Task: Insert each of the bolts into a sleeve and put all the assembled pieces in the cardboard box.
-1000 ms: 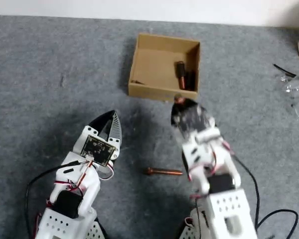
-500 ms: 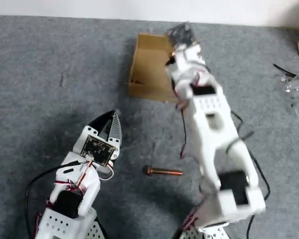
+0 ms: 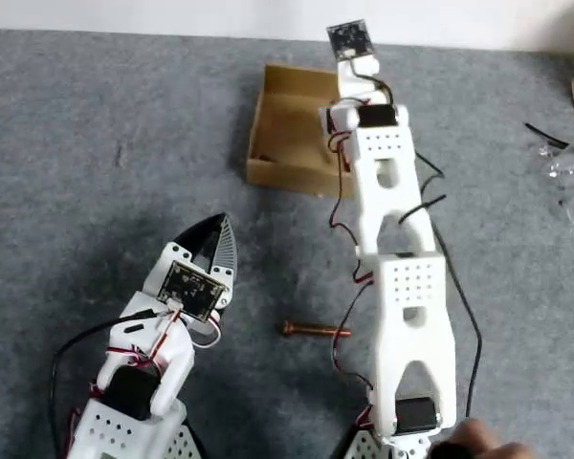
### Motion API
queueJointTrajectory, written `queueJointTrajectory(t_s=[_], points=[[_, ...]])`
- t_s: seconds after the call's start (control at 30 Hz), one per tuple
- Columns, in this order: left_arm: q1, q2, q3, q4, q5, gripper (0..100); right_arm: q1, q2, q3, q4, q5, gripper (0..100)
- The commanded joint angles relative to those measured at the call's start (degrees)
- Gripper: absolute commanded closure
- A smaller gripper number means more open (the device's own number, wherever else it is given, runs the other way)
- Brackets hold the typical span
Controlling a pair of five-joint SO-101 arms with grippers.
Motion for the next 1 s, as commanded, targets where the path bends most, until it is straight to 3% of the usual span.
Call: queueJointTrajectory(t_s=[0.0,0.23,0.73,0.97], points=[[0.7,0.0,1.2,-0.2,0.4,99,0.4,5.2,-17.5,5.1,-0.3,99.2],[0.7,0.0,1.2,-0.2,0.4,99,-1.8,16.0,-31.1,7.3,-0.2,99.2],[0.7,0.0,1.2,-0.2,0.4,99,-5.6,18.4,-31.1,7.5,-0.2,98.5],[0.6,0.0,1.2,-0.2,0.4,99,-5.3,18.4,-31.1,11.5,-0.2,72.1]])
